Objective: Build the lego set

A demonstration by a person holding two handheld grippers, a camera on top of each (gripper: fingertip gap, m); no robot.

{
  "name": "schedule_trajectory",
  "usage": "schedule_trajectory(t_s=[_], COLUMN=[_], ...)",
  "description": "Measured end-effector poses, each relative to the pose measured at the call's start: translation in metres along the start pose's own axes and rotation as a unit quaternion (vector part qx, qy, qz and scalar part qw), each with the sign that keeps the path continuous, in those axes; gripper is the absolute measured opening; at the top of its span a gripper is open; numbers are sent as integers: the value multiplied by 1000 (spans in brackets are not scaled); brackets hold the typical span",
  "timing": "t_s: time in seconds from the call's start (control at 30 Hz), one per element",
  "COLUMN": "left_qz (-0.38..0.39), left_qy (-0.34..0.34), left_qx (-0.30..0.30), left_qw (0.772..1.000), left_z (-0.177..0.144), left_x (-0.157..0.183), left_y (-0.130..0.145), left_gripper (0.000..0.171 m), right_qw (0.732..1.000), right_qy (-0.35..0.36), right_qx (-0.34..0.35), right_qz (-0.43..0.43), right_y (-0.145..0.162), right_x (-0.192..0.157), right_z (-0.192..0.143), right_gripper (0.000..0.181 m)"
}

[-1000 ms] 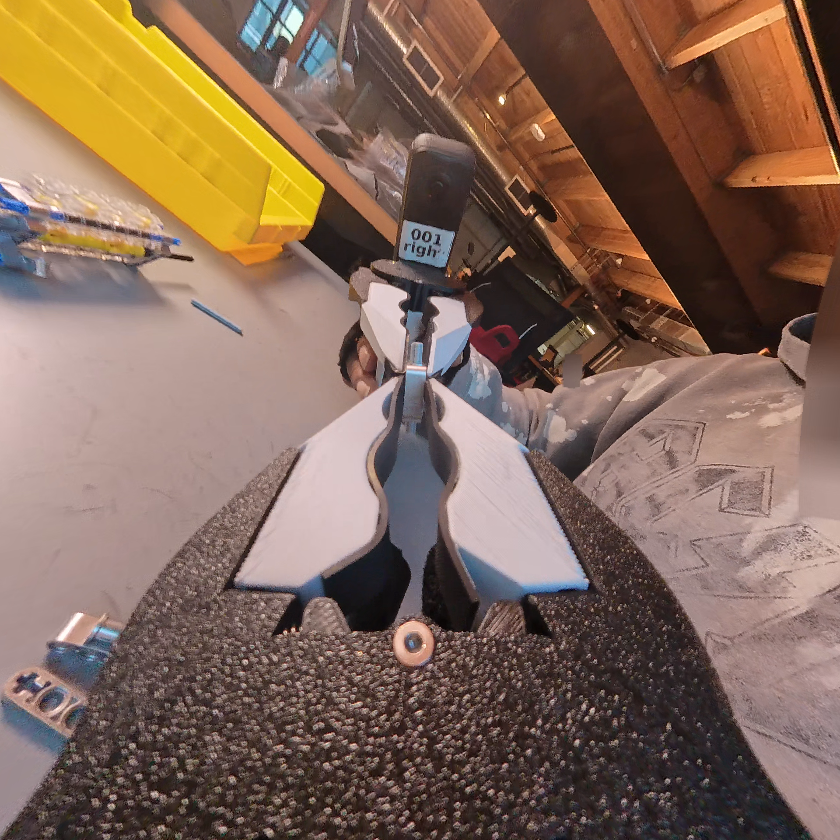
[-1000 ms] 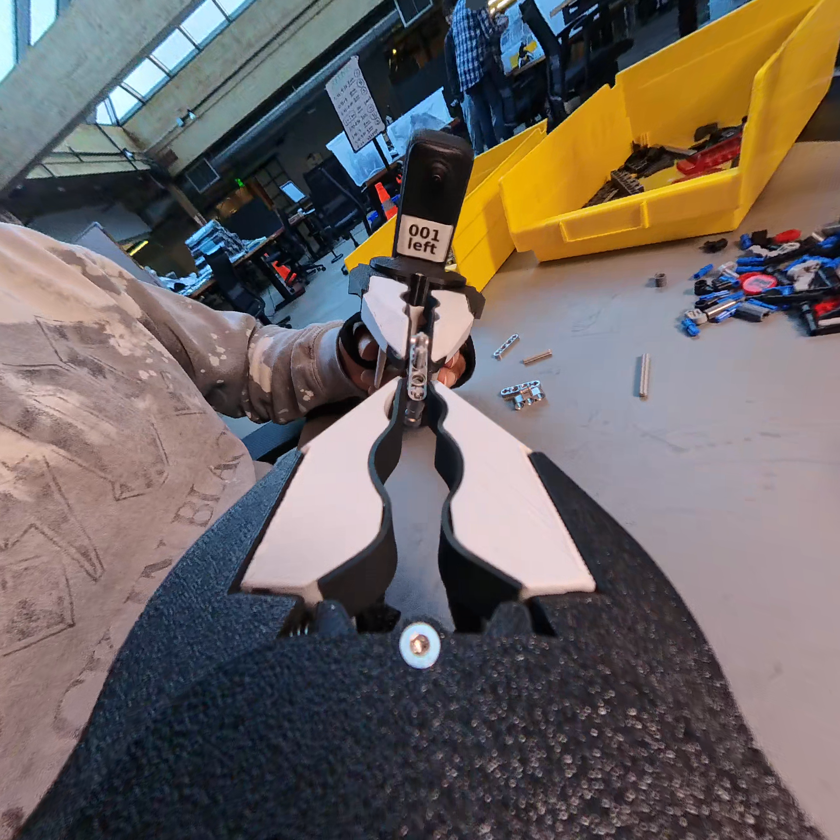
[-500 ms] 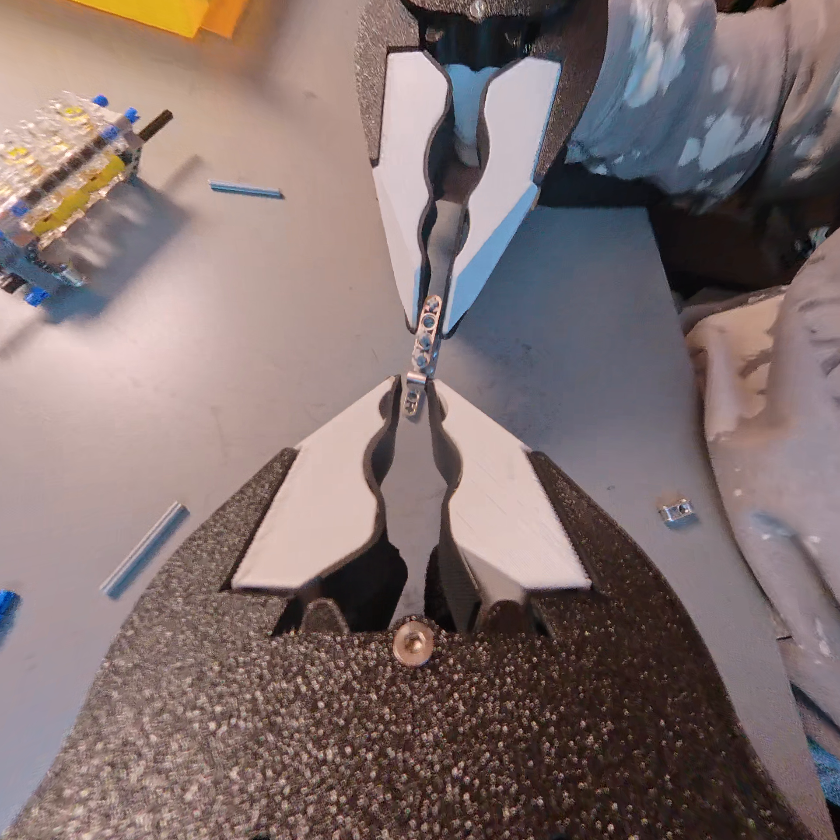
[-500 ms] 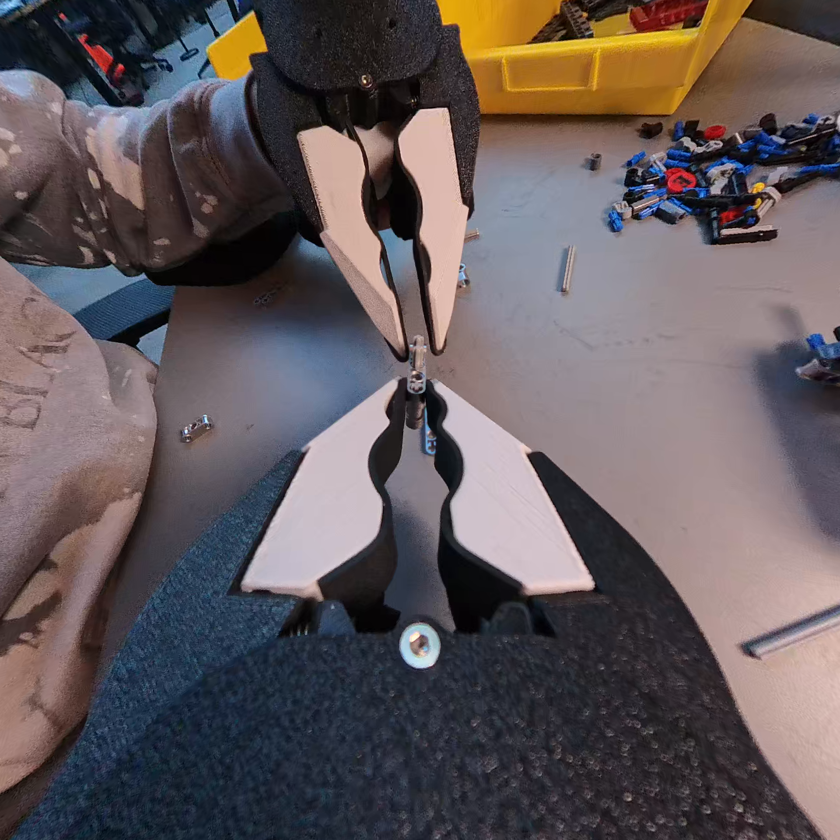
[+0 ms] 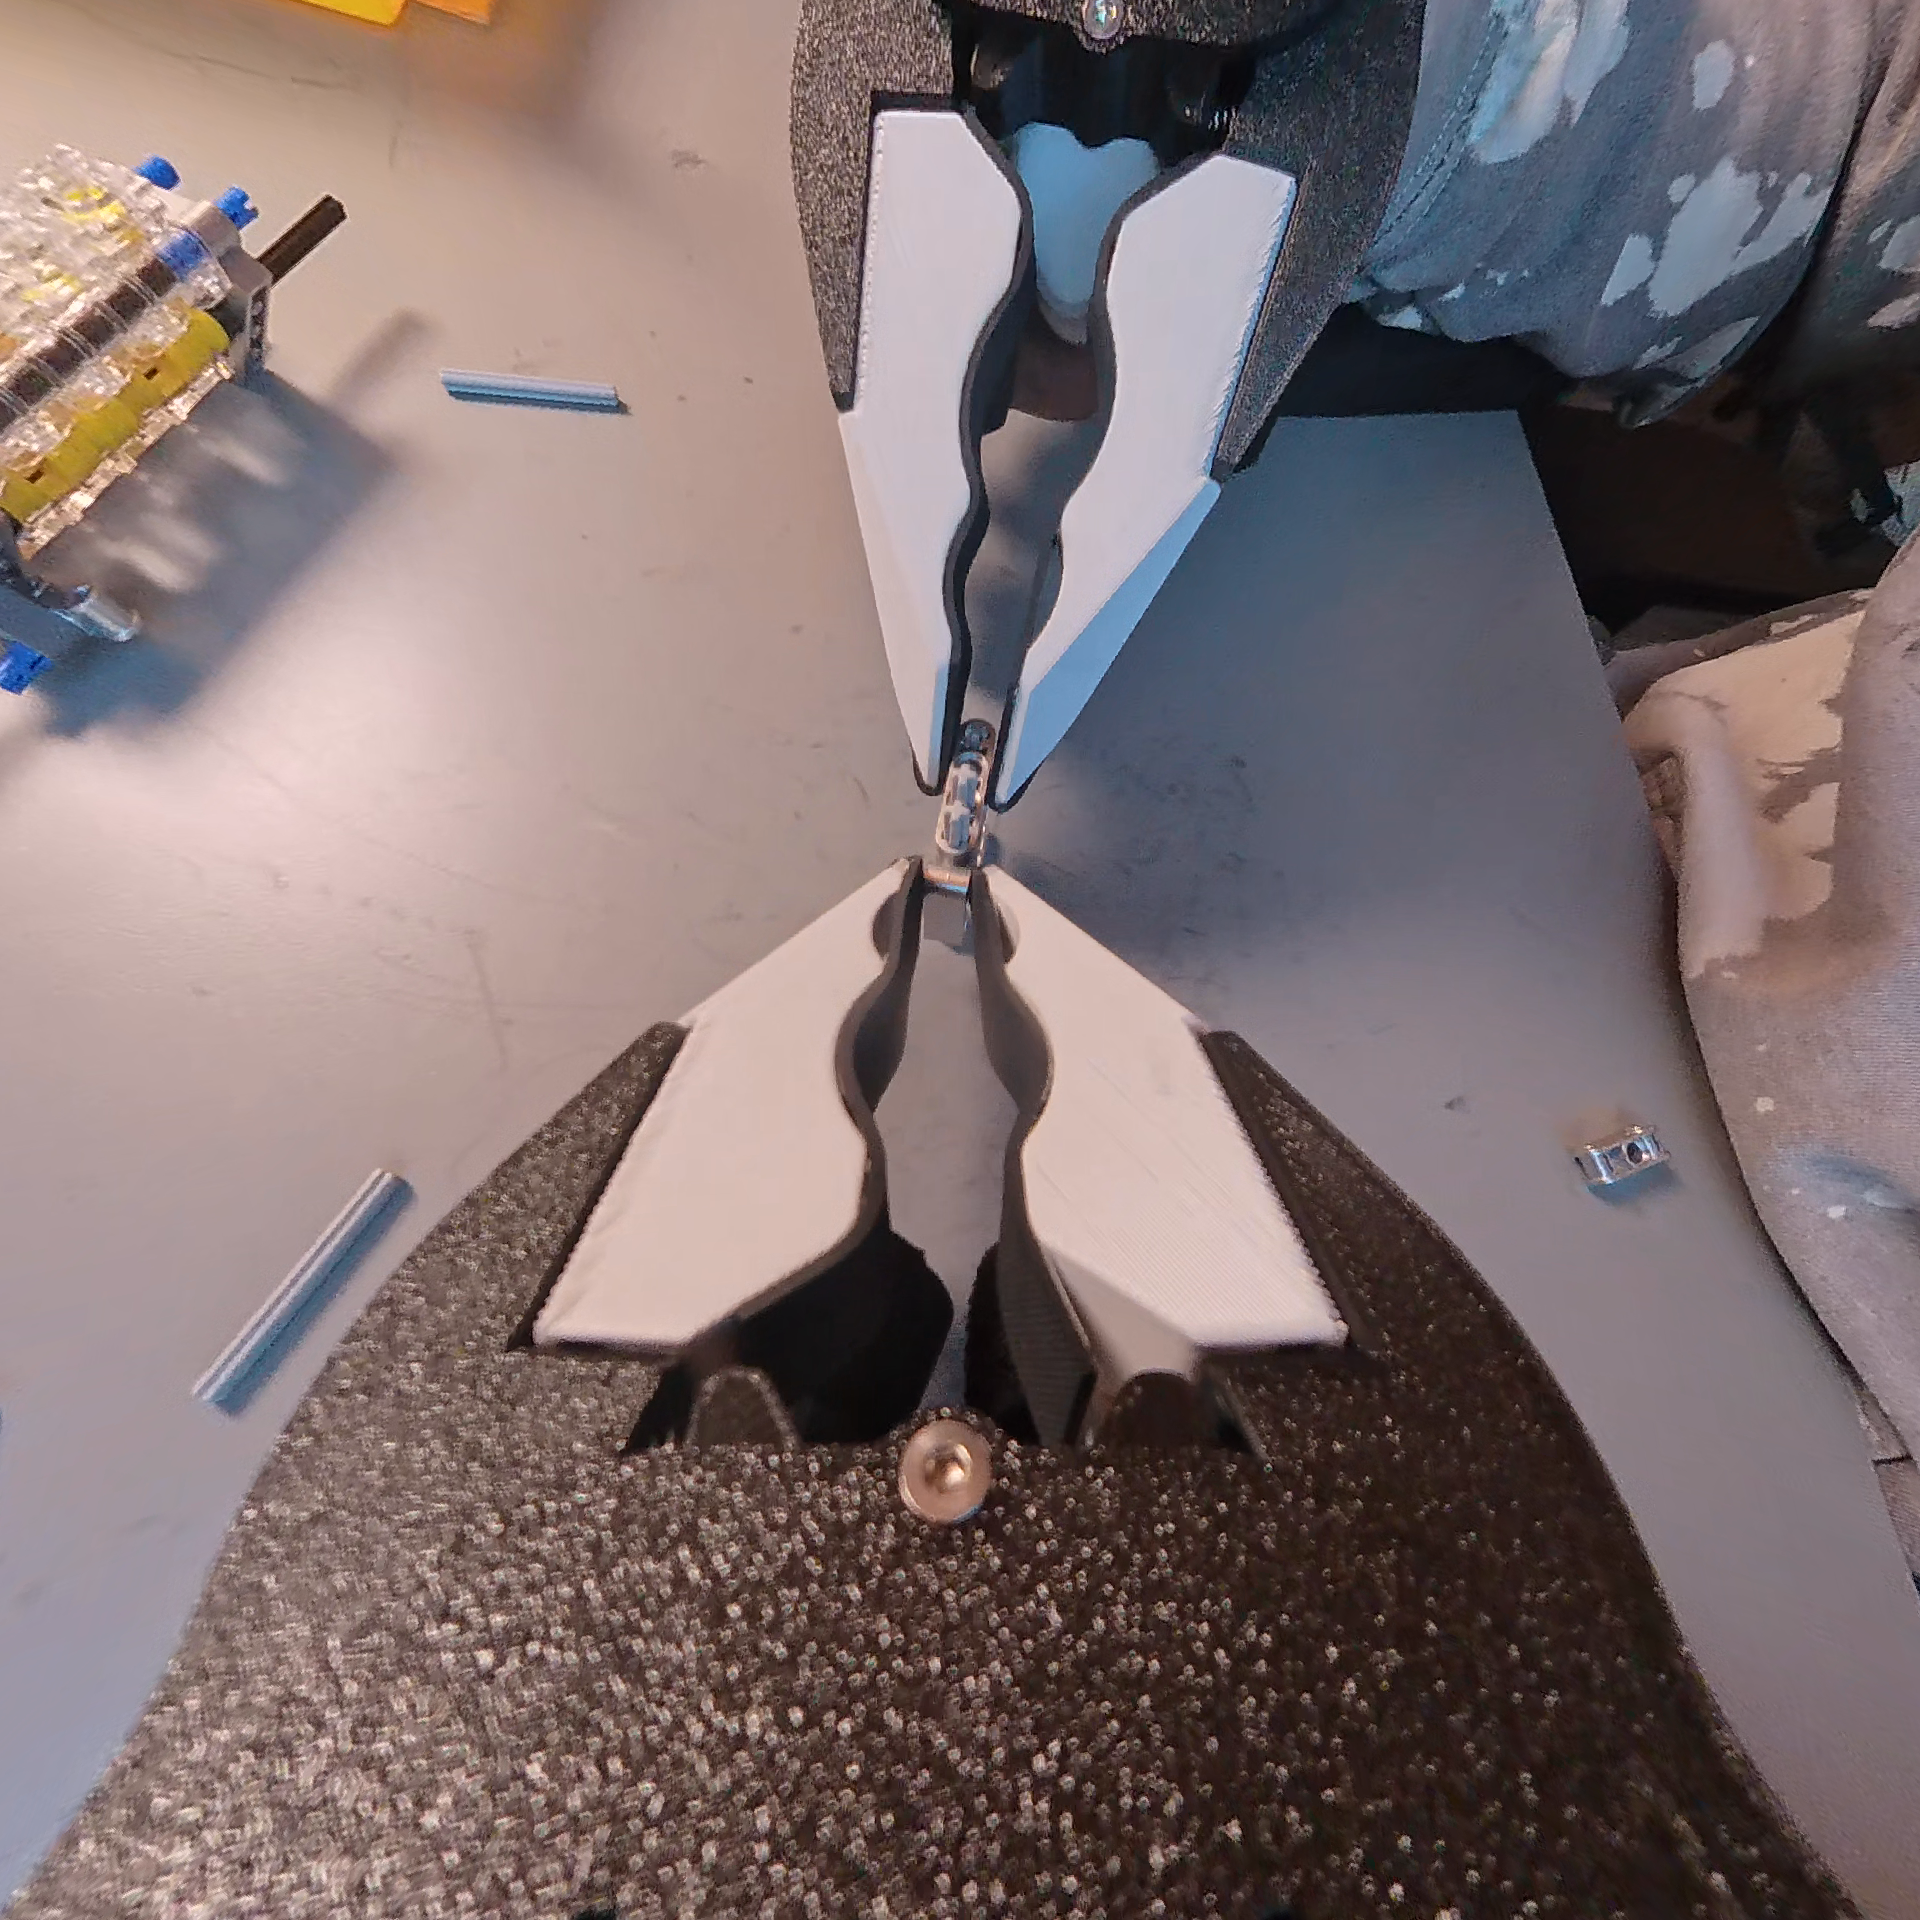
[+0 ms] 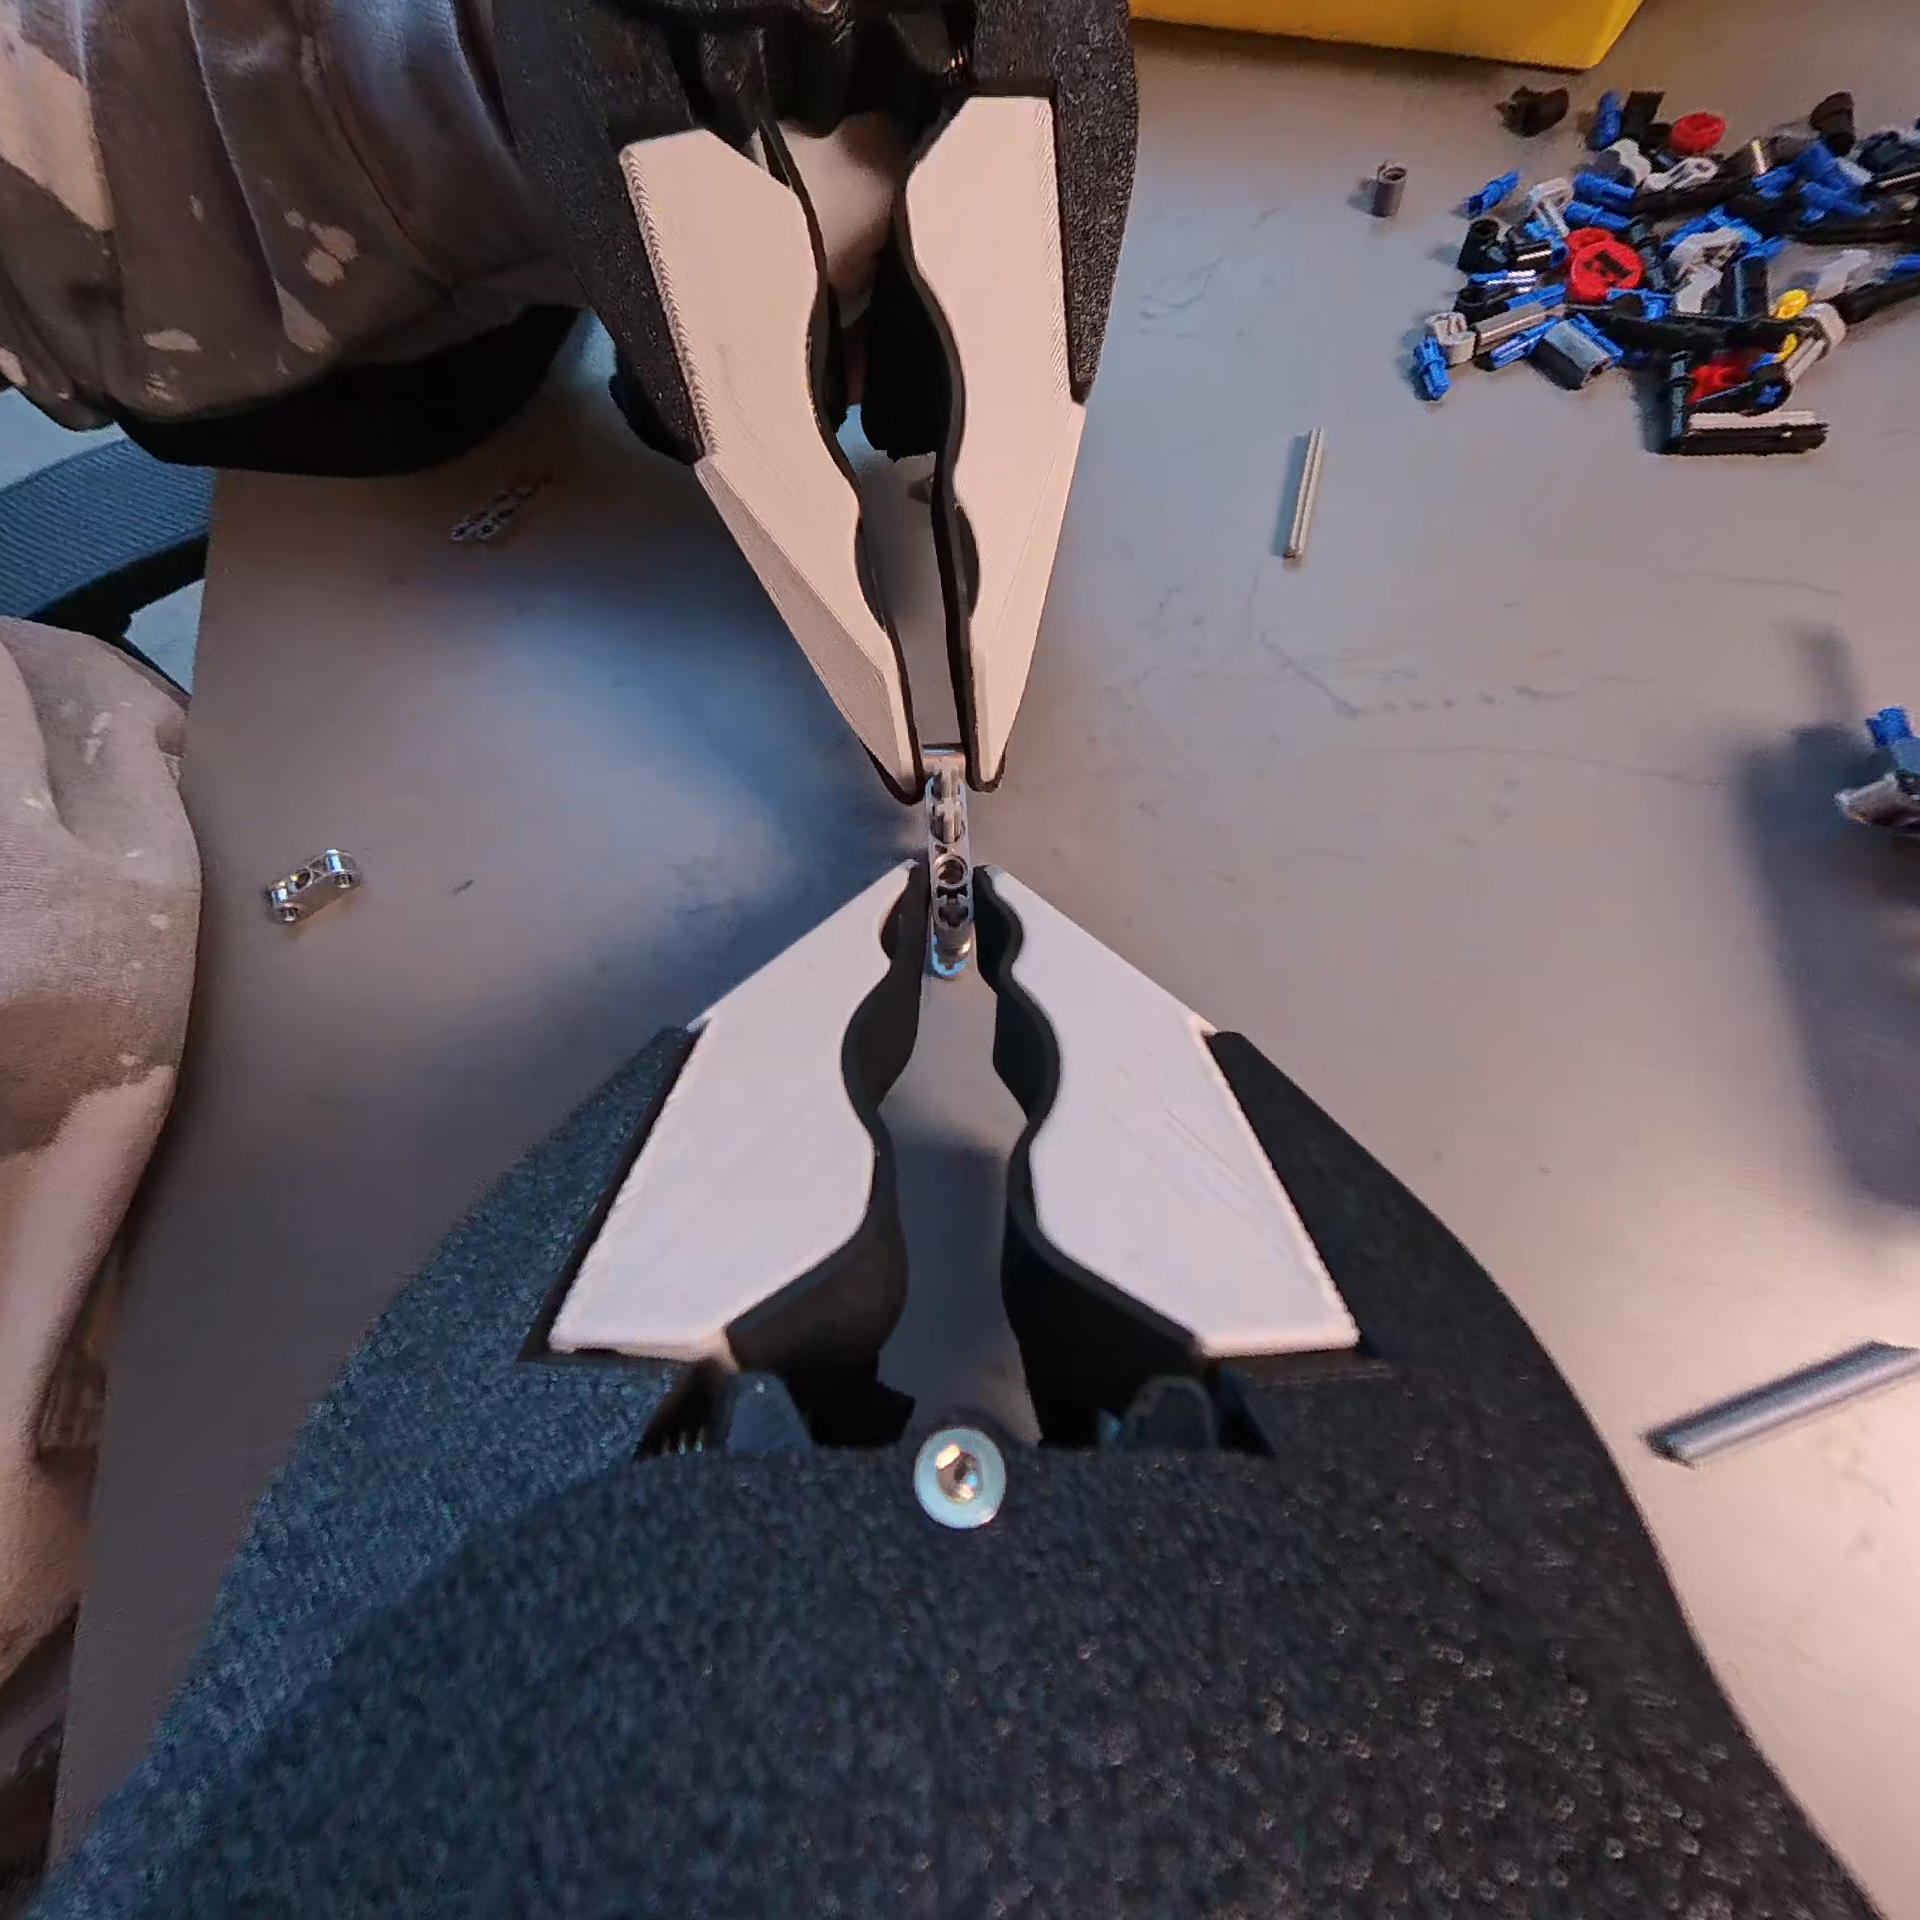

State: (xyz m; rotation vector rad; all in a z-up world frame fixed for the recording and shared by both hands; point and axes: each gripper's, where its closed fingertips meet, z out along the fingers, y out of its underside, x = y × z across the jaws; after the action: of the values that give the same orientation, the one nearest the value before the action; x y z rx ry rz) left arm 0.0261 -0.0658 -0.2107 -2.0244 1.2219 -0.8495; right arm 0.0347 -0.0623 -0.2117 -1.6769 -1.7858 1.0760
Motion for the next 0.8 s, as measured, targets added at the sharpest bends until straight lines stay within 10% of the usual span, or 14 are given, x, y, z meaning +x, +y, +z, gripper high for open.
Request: schedule_trajectory(t_s=[0.8], left_qz=[46], left_qy=[-18], left_qx=[-11], left_qw=[999], left_z=[2], left_x=[6], left_y=[8], left_gripper=[6], right_qw=[995], right_qy=[44], right_qx=[-4], right_qz=[-90], right_y=[-9], right_x=[-5], right_z=[2], right_gripper=[7])
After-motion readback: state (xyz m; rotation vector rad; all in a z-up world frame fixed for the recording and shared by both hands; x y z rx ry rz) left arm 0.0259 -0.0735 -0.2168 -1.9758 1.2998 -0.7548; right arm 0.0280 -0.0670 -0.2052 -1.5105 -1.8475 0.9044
